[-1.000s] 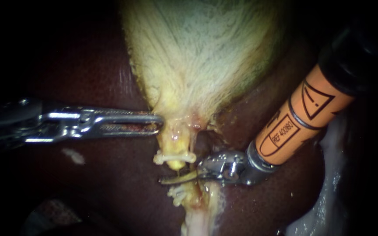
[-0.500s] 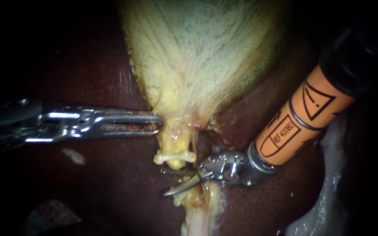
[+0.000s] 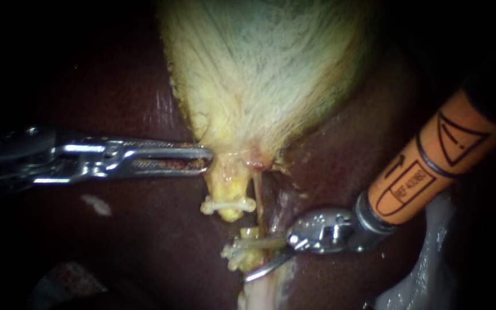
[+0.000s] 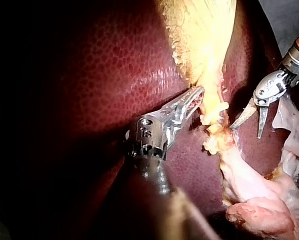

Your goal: Go back from the cut left tube

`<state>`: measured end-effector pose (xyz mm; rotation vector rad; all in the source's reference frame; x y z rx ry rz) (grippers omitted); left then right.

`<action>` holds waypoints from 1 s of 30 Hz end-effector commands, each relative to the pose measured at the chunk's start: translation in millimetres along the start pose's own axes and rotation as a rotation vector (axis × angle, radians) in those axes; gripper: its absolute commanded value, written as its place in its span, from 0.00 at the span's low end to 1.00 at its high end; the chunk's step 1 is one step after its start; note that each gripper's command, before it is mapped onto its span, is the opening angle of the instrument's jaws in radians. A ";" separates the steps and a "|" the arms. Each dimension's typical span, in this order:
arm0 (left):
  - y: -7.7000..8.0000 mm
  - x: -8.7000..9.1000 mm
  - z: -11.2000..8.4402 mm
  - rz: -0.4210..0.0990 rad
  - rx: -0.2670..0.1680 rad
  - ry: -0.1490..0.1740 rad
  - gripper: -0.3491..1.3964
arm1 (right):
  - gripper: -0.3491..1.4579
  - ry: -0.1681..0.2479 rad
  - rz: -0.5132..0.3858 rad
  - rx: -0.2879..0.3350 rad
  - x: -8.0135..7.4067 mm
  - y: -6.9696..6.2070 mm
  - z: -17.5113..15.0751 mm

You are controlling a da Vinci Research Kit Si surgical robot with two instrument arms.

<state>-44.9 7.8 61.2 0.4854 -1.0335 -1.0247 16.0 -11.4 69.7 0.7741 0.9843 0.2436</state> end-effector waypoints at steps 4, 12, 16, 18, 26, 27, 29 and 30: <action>0.0 0.0 -0.1 0.000 0.000 0.000 0.00 | 0.86 0.010 -0.041 -0.046 0.5 -0.4 -2.4; -0.1 0.0 -0.1 0.000 0.000 0.000 0.00 | 0.99 0.013 -0.187 -0.299 2.7 0.1 -8.9; -0.1 -0.1 -0.1 0.000 0.000 0.000 0.00 | 0.99 -0.015 -0.233 -0.411 3.5 0.3 -11.9; -0.1 -0.1 -0.1 0.000 0.000 0.000 0.00 | 0.99 -0.025 -0.233 -0.442 3.5 0.2 -12.8; -0.3 -0.2 -0.2 -0.001 0.000 0.000 0.00 | 0.99 -0.050 -0.248 -0.465 3.3 0.3 -13.6; -0.3 -0.2 -0.1 -0.001 0.000 0.000 0.00 | 0.99 -0.051 -0.251 -0.457 3.2 0.3 -13.6; -0.3 -0.2 -0.1 -0.001 0.000 0.000 0.00 | 0.99 -0.051 -0.260 -0.434 3.2 0.3 -13.6; -0.3 -0.2 0.0 -0.001 0.000 0.000 0.00 | 0.99 -0.051 -0.256 -0.437 3.2 0.3 -13.7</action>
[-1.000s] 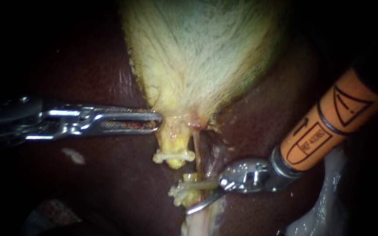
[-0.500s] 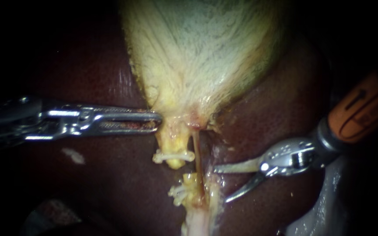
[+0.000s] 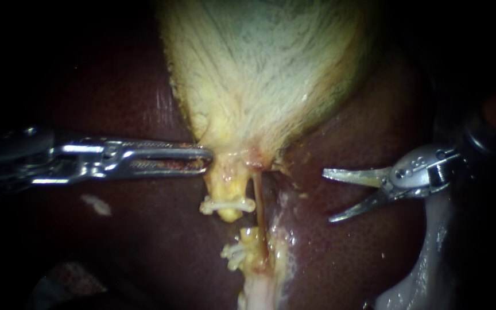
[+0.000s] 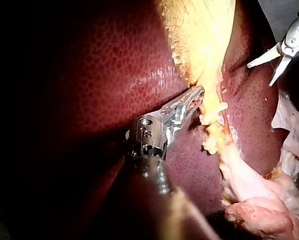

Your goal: Go back from the cut left tube

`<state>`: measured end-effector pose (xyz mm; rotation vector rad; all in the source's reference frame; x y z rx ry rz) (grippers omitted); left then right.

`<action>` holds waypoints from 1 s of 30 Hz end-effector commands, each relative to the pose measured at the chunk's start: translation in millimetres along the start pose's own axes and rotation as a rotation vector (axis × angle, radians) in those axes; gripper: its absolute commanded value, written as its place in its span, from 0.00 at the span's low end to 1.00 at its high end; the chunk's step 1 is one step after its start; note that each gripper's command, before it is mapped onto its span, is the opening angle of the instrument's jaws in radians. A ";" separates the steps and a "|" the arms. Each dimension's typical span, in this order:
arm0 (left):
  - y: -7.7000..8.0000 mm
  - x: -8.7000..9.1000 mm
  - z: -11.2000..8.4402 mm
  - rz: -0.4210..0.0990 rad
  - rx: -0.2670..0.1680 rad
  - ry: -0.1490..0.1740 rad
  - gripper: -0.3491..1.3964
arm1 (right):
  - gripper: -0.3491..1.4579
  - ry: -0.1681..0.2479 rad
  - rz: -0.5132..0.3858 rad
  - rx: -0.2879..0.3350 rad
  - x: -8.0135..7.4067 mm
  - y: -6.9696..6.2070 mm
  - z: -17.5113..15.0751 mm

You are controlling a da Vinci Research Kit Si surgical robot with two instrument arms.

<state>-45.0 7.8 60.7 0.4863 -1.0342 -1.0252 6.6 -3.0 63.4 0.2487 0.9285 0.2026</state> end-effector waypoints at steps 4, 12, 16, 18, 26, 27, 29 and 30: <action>0.0 0.5 0.7 0.002 -0.005 -0.002 0.00 | 0.99 -0.001 -0.006 0.000 -0.1 0.0 0.0; -0.7 2.1 4.2 0.012 -0.003 0.003 0.00 | 0.99 -0.001 -0.012 -0.001 -0.2 0.1 0.1; -1.0 2.5 5.3 0.016 0.003 0.008 0.00 | 0.99 -0.001 -0.018 0.000 -0.3 0.2 0.1; -1.0 2.6 5.4 0.017 0.006 0.009 0.00 | 0.99 -0.001 -0.018 -0.001 -0.3 0.2 0.1; -1.0 2.7 5.4 0.012 0.006 0.010 0.00 | 0.99 -0.002 -0.024 -0.001 -0.3 0.2 0.2; -1.0 2.7 5.4 0.012 0.006 0.009 0.00 | 0.99 -0.002 -0.024 -0.001 -0.3 0.2 0.2; -1.0 2.8 5.4 0.012 0.005 0.012 0.00 | 0.99 -0.002 -0.024 -0.001 -0.3 0.2 0.2; -1.0 2.8 5.4 0.012 0.005 0.012 0.00 | 0.99 -0.002 -0.024 -0.001 -0.3 0.2 0.2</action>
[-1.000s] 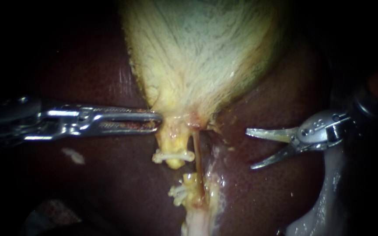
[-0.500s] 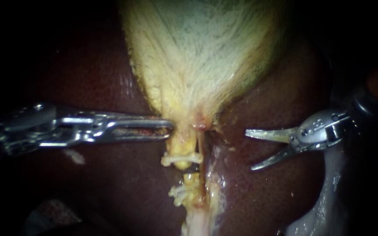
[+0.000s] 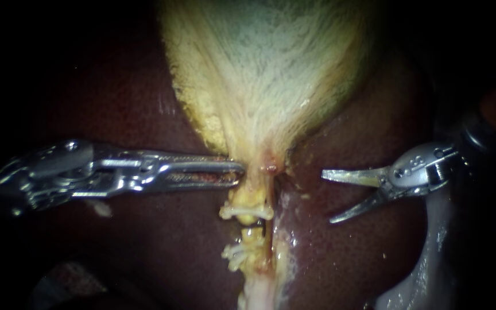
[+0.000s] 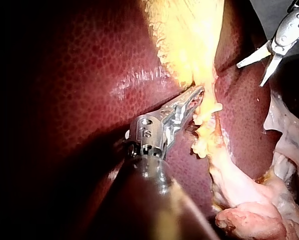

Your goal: Go back from the cut left tube

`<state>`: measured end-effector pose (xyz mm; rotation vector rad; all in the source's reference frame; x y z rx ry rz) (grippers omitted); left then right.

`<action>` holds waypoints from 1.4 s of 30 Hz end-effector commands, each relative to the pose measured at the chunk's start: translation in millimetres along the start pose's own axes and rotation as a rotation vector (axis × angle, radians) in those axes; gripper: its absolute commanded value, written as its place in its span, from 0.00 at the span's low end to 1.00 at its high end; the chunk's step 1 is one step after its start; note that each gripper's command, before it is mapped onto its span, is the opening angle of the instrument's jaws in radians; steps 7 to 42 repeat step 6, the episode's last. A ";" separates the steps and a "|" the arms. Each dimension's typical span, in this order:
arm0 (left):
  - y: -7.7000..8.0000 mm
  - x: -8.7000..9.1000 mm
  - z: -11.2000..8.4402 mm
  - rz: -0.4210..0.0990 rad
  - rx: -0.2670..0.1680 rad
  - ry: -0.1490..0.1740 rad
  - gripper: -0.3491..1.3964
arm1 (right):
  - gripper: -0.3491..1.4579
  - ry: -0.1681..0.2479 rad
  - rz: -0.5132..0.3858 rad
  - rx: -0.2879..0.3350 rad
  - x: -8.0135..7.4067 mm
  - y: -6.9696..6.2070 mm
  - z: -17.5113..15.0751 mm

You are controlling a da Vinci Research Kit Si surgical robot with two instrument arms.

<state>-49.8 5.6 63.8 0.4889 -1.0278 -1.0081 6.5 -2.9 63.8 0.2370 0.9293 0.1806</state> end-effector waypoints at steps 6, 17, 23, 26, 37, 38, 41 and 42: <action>0.0 0.0 0.0 0.000 0.001 0.000 0.00 | 0.99 0.005 0.000 0.014 0.0 0.0 0.0; 0.0 0.0 0.0 0.000 0.001 0.000 0.00 | 0.99 0.005 0.000 0.014 0.0 0.0 0.0; 0.0 0.0 0.0 0.000 0.001 0.000 0.00 | 0.99 0.005 0.000 0.014 0.0 0.0 0.0; 0.0 0.0 0.0 0.000 0.001 0.000 0.00 | 0.99 0.005 0.000 0.014 0.0 0.0 0.0; 0.0 0.0 0.0 0.000 0.001 0.000 0.00 | 0.99 0.005 0.000 0.014 0.0 0.0 0.0; 0.0 0.0 0.0 0.000 0.001 0.000 0.00 | 0.99 0.005 0.000 0.014 0.0 0.0 0.0; 0.0 0.0 0.0 0.000 0.001 0.000 0.00 | 0.99 0.005 0.000 0.014 0.0 0.0 0.0; 0.0 0.0 0.0 0.000 0.001 0.000 0.00 | 0.99 0.005 0.000 0.014 0.0 0.0 0.0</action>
